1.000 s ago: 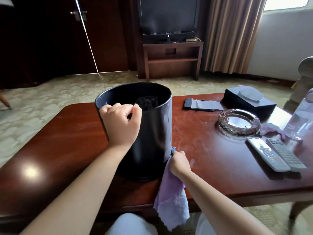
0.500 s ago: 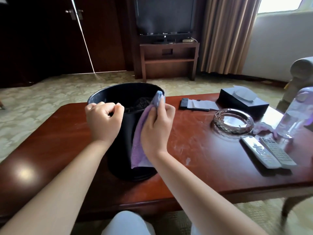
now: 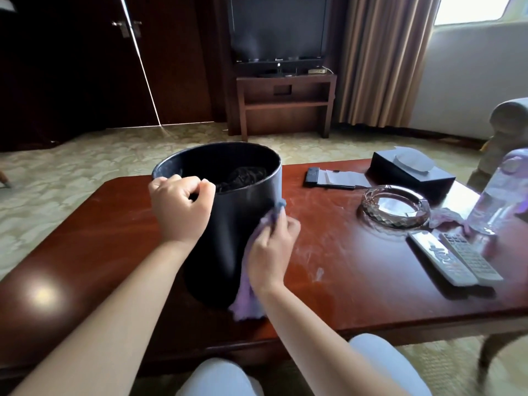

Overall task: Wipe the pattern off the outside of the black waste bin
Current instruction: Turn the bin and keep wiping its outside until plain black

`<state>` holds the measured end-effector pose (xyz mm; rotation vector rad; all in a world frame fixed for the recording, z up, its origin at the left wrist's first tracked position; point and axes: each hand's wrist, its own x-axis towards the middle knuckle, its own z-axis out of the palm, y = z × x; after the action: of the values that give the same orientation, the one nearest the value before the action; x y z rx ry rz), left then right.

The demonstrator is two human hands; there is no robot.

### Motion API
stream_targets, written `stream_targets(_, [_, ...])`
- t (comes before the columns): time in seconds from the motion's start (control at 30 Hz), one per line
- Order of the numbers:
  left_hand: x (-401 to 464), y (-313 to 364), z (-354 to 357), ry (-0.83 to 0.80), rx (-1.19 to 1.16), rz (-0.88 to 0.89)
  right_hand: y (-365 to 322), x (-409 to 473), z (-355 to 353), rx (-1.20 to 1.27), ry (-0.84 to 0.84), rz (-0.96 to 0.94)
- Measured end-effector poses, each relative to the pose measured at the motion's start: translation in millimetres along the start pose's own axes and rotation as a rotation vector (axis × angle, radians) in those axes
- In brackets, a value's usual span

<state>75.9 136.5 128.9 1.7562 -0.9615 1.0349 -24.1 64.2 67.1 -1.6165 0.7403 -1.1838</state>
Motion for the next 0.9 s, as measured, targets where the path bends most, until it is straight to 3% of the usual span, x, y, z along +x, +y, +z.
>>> stream_targets(0.07, [0,1,-2,-0.02,-0.016,-0.026,-27,6,3,0.013,-0.003,-0.257])
stream_targets(0.17, [-1,1,-3,-0.027,-0.057,-0.052,-36,17,6,-0.171,0.008,-0.598])
stream_targets(0.27, [-1,-1,-3,-0.022,-0.098,-0.055,-29,28,5,-0.3,0.035,-0.766])
stream_targets(0.33, [0,-1,-3,-0.028,-0.106,-0.067,-26,38,3,-0.32,0.089,-0.737])
stream_targets(0.4, [-1,-2,-3,-0.032,-0.106,-0.069,-27,52,1,-0.243,0.145,-0.576])
stream_targets(0.47, [-1,-3,-3,-0.034,-0.101,-0.074,-29,57,-1,-0.196,0.123,-0.514])
stream_targets(0.6, [-3,-4,-3,-0.03,-0.086,-0.081,-29,28,2,-0.308,-0.018,-0.738])
stream_targets(0.7, [-1,-2,-4,-0.031,-0.082,-0.055,-23,22,8,-0.33,0.003,-0.815])
stream_targets(0.8, [-1,-1,-3,-0.022,-0.062,-0.012,-8,29,9,-0.291,0.084,-0.8])
stream_targets(0.9, [-2,-2,-2,-0.01,-0.041,0.001,3,25,15,-0.158,0.134,-0.656])
